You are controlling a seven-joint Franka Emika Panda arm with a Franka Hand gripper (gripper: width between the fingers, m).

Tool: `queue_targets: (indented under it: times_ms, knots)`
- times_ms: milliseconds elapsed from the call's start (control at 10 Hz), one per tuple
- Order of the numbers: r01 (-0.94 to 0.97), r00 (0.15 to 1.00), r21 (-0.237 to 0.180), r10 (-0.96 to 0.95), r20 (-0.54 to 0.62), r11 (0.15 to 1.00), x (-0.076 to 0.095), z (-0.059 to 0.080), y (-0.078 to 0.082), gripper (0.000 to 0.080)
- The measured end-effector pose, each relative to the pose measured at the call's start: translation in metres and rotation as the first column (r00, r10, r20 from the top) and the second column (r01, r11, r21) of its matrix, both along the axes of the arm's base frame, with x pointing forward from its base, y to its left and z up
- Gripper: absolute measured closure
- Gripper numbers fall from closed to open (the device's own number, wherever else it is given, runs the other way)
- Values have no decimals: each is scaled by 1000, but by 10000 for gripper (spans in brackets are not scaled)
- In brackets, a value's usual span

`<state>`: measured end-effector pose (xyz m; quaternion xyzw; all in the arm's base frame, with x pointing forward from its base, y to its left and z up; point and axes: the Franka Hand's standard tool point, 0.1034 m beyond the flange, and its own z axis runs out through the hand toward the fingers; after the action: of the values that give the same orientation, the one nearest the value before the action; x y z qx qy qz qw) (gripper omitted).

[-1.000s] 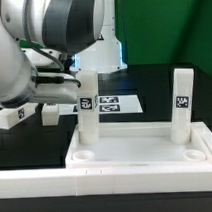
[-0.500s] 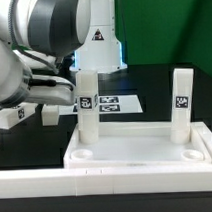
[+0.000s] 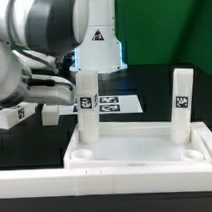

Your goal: Assemble desk

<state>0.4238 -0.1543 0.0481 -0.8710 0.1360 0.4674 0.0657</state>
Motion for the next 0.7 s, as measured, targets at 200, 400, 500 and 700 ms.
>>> queue_targets:
  times_ms: [200,400,500,700]
  knots:
    - [36,999,-6,-36,30,999,4,6,11,150]
    - [35,999,-6,-35,27,999,3,5,10,150]
    - [35,999,-6,-35,27,999,3,5,10,150]
    - [23,998,-14,-22,51,1000,5,2,13,150]
